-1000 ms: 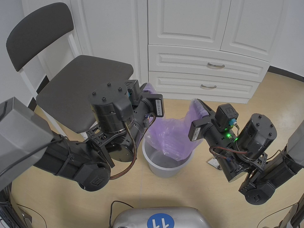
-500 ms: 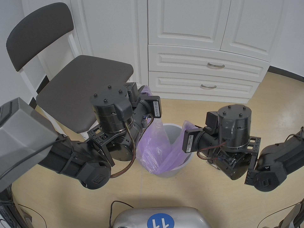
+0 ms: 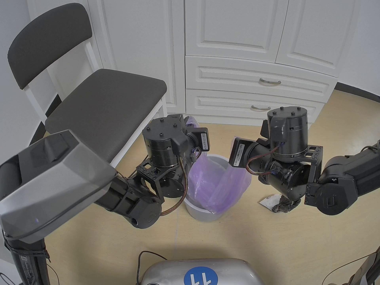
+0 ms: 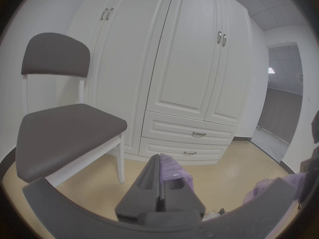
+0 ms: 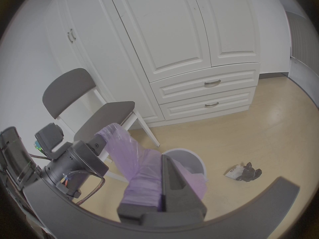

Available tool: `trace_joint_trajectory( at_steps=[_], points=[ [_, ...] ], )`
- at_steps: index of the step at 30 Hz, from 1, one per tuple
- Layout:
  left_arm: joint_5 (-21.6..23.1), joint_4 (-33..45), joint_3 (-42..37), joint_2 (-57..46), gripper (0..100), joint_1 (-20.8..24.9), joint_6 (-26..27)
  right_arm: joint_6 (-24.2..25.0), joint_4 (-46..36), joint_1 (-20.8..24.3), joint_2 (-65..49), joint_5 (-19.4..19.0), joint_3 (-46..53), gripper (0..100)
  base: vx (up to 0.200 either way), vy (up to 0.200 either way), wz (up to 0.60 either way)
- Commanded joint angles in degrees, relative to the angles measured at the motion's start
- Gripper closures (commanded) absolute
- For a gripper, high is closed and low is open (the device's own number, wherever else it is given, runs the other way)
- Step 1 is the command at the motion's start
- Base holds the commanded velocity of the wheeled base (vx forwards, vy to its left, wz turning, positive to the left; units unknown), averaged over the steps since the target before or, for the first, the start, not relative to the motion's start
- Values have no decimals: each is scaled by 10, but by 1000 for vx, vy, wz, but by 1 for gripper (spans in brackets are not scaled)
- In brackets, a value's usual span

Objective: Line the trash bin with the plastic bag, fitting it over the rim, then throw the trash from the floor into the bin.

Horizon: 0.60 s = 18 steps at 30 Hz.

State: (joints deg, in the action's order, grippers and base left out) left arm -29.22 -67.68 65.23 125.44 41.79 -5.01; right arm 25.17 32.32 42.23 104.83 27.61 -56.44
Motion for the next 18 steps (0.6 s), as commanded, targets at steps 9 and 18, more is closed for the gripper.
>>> trace_joint_trajectory(
  at_steps=[9,18],
  points=[
    [-1,-1,16,46,100,13,-9,1,15,-6,60,4,-8,100,0,0,0],
    [-2,-6,15,45,100,14,-9,1,77,-14,91,4,-7,100,0,0,0]
  ],
)
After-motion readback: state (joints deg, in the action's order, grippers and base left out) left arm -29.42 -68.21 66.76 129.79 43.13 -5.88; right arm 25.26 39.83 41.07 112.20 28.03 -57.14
